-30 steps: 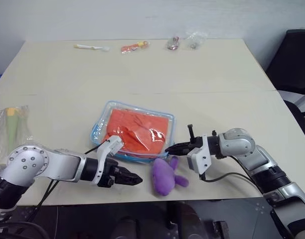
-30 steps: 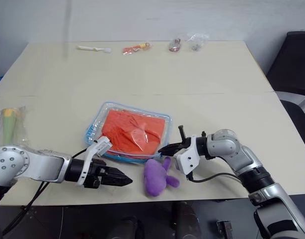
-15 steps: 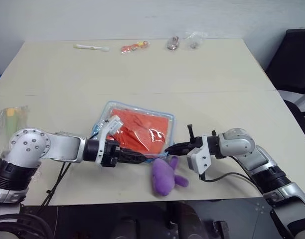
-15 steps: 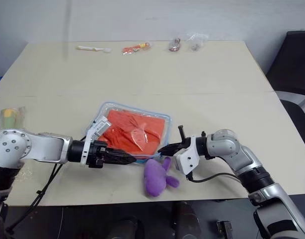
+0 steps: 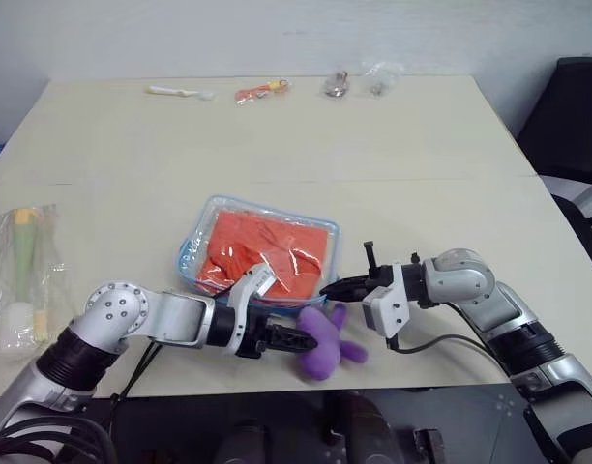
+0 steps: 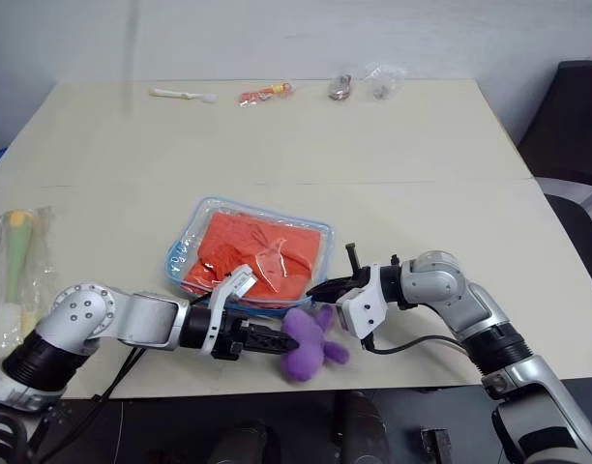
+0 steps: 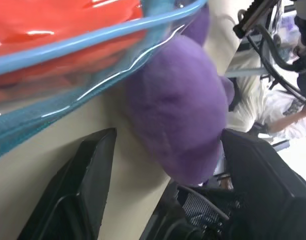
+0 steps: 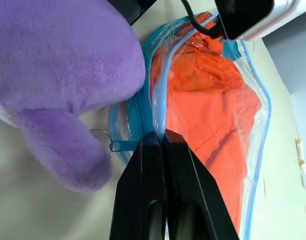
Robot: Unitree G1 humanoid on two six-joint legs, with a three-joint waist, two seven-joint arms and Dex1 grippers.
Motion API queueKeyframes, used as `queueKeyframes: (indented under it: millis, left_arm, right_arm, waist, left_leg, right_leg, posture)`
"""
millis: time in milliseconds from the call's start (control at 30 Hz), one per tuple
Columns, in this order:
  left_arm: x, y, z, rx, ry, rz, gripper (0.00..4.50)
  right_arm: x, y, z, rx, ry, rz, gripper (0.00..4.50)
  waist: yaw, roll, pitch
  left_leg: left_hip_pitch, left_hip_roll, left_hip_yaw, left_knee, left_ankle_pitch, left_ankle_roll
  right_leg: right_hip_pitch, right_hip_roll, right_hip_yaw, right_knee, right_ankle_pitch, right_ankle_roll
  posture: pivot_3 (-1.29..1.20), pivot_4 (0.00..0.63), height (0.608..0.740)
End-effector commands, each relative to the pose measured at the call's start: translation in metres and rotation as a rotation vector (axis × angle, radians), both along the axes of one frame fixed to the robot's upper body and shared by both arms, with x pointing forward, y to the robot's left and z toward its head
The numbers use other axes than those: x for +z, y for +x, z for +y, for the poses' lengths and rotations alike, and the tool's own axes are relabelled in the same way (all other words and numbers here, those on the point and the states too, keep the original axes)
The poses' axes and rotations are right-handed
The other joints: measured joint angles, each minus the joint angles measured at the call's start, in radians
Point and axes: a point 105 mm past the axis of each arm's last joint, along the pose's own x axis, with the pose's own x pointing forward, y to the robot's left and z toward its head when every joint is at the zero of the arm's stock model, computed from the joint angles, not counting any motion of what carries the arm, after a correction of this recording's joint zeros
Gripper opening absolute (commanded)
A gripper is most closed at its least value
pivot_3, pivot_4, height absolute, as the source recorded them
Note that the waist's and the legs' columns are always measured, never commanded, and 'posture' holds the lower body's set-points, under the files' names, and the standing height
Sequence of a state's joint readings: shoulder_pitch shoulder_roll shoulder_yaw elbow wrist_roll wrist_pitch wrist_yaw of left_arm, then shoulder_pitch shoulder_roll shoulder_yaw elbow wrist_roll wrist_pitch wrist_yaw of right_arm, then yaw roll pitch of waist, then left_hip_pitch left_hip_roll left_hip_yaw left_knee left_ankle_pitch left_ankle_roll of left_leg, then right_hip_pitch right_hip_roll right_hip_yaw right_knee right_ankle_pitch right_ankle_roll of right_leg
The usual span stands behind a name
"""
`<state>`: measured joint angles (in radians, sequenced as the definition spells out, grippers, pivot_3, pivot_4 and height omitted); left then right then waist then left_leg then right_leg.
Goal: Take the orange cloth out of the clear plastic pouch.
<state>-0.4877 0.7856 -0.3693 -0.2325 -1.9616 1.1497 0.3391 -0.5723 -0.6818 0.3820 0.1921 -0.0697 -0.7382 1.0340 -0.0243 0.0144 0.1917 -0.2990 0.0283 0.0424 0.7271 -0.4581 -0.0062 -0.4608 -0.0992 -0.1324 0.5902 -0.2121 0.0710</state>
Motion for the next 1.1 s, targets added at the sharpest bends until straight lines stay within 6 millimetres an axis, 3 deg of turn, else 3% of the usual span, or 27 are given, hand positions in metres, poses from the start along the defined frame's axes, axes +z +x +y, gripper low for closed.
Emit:
queueKeyframes:
  millis: [33, 167, 200, 600, 800, 933, 1100]
  left_arm:
    - [-0.001, 0.004, -0.008, 0.071, -0.033, 0.0, 3.52]
    - [-0.002, -0.001, -0.015, 0.072, -0.059, 0.01, 3.52]
    - [-0.002, -0.003, -0.017, 0.069, -0.063, 0.011, 3.34]
    - [0.002, -0.004, -0.012, 0.12, -0.091, -0.01, 0.06]
    - [0.0, -0.007, 0.027, 0.15, 0.0, -0.032, 0.03]
    - [0.011, -0.004, 0.05, 0.181, 0.006, -0.069, 0.03]
    - [0.027, -0.015, 0.071, 0.15, 0.011, -0.103, 0.03]
  right_arm:
    - [0.018, -0.001, 0.004, 0.015, 0.053, -0.054, 0.0]
    - [0.018, -0.002, 0.004, 0.016, 0.053, -0.053, 0.0]
    - [0.018, -0.002, 0.004, 0.016, 0.052, -0.053, 0.0]
    - [0.016, -0.001, 0.003, 0.017, 0.044, -0.055, 0.0]
    - [0.016, 0.002, 0.0, 0.016, 0.042, -0.054, 0.0]
    - [0.015, 0.004, -0.006, 0.005, 0.036, -0.065, 0.0]
    - [0.014, 0.01, -0.01, -0.016, 0.037, -0.074, 0.0]
  waist:
    - [0.003, 0.0, 0.0]
    - [0.005, 0.0, 0.0]
    - [0.005, 0.0, 0.0]
    - [0.003, 0.0, 0.0]
    - [-0.003, 0.0, 0.0]
    - [-0.003, 0.0, 0.0]
    - [-0.003, 0.001, 0.001]
  left_leg:
    - [0.0, 0.0, 0.0, 0.001, 0.0, 0.0]
    - [0.0, 0.0, 0.0, 0.001, 0.0, 0.0]
    - [0.0, 0.0, 0.0, 0.001, 0.0, 0.0]
    - [0.0, 0.0, 0.0, 0.001, 0.0, 0.0]
    - [0.0, 0.001, 0.0, 0.001, 0.0, -0.001]
    - [0.0, 0.001, 0.0, 0.001, 0.0, -0.001]
    - [-0.001, 0.001, 0.0, 0.0, 0.0, -0.001]
  right_leg:
    - [0.0, 0.0, 0.0, 0.0, 0.0, 0.0]
    - [0.001, 0.0, 0.0, 0.0, 0.0, 0.0]
    - [0.001, 0.0, 0.0, 0.0, 0.0, 0.0]
    - [0.001, 0.001, 0.0, 0.0, 0.0, 0.0]
    - [0.0, 0.002, 0.0, 0.0, 0.0, 0.0]
    - [0.0, 0.002, 0.0, 0.0, 0.0, 0.0]
    - [0.0, 0.001, -0.001, -0.001, 0.0, -0.001]
  posture:
    - [0.0, 0.15, 0.74]
    - [0.0, 0.15, 0.74]
    - [0.0, 0.15, 0.74]
    - [0.0, 0.15, 0.74]
    - [0.0, 0.15, 0.74]
    - [0.0, 0.15, 0.74]
    - [0.0, 0.15, 0.74]
